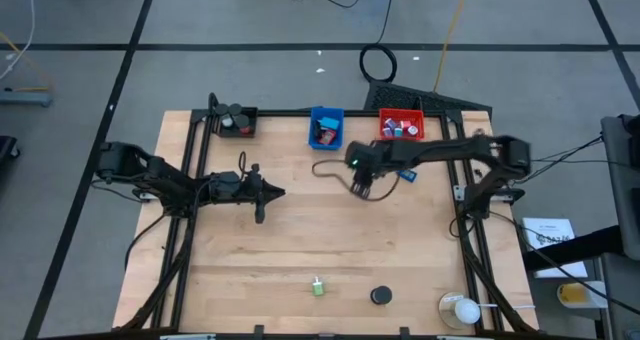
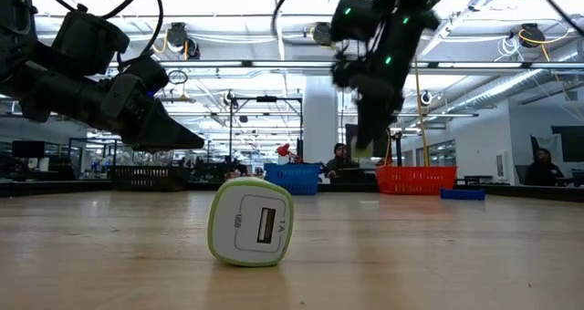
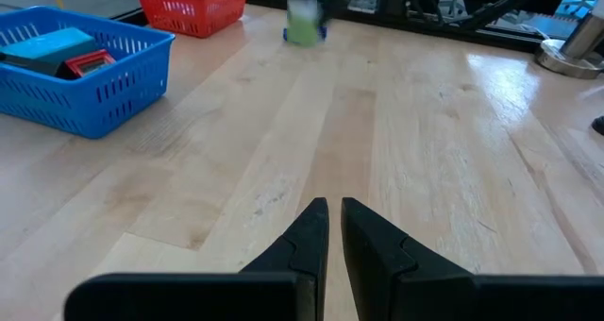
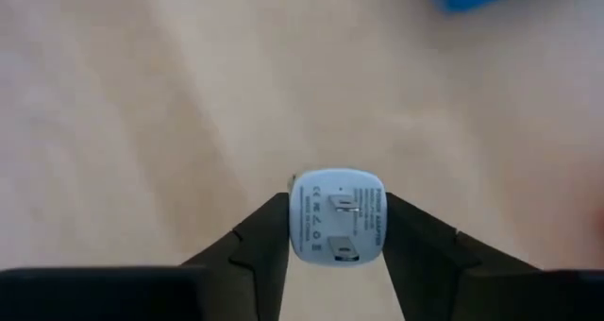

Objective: Pick & Place Office items
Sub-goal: Put the top green charger adapter into the red basket

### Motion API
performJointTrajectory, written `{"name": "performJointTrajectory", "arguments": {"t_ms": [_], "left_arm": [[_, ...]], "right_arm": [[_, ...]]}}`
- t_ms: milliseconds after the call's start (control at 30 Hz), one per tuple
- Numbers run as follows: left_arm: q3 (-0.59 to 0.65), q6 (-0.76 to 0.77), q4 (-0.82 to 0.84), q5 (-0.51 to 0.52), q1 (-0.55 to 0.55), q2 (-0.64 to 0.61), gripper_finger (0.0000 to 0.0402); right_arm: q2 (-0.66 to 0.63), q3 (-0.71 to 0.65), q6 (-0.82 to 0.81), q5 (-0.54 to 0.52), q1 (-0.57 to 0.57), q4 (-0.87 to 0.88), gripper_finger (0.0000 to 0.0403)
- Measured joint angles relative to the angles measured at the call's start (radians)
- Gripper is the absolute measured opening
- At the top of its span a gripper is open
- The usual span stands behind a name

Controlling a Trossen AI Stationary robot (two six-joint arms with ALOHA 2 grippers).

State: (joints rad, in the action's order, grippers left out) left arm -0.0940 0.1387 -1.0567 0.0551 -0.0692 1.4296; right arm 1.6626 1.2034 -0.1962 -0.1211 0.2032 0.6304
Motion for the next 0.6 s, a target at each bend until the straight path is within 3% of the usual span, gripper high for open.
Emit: {"name": "performJointTrajectory", "arguments": {"t_ms": [133,267,400,600], "left_arm": [[0.0,0.0,0.001,0.0,0.0,0.0,0.0037],[0.0,0.0,0.0,0.0,0.0,0.0,0.0037],[0.0,0.0,0.001,0.0,0.0,0.0,0.0037],[0.0,-0.003,0.001,0.0,0.0,0.0,0.0037]], "right_arm": [[-0.145,0.0,-0.003,-0.141,0.074,0.093,0.0134],[-0.246,-0.038,-0.048,-0.215,0.211,0.075,0.0137],[-0.266,-0.146,-0.063,-0.213,0.381,-0.076,0.0139],[-0.219,-0.286,-0.058,-0.086,0.578,-0.369,0.0138]]}}
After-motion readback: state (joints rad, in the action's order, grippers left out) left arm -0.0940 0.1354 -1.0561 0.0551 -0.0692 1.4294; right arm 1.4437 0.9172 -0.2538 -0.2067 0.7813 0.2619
